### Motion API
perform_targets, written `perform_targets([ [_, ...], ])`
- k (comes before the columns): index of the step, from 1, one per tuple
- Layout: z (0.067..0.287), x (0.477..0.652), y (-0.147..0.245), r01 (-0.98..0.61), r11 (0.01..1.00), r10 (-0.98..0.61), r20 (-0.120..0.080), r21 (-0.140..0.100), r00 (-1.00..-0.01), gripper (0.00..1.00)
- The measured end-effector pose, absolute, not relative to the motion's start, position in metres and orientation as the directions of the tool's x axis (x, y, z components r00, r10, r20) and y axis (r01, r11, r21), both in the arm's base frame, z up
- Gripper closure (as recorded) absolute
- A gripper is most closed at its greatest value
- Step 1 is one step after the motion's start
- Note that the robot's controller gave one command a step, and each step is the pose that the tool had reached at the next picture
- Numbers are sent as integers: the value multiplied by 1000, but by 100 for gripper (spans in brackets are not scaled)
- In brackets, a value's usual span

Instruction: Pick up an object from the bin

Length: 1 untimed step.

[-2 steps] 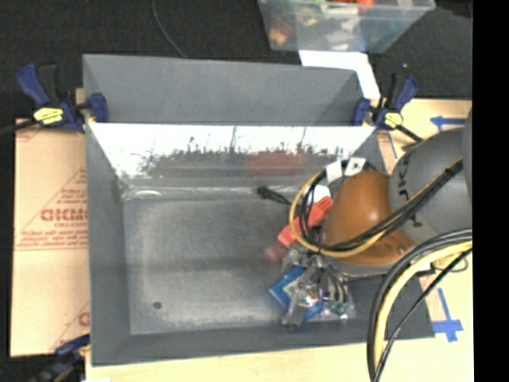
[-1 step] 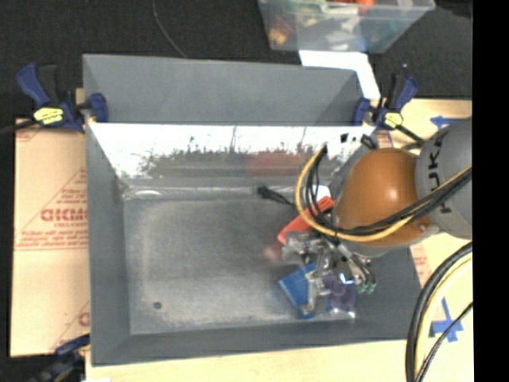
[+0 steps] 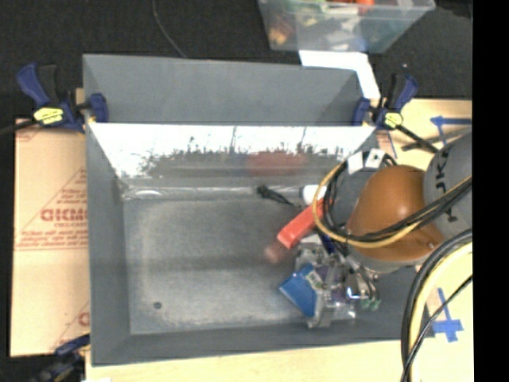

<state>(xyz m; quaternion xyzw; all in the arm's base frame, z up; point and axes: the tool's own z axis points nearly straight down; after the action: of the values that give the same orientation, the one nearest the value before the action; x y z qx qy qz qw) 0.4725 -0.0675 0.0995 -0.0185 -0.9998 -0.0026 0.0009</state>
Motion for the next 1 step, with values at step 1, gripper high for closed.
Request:
perform_targets([
  [1,74,477,-75,-67,998,-67,-30,2,-997,0],
])
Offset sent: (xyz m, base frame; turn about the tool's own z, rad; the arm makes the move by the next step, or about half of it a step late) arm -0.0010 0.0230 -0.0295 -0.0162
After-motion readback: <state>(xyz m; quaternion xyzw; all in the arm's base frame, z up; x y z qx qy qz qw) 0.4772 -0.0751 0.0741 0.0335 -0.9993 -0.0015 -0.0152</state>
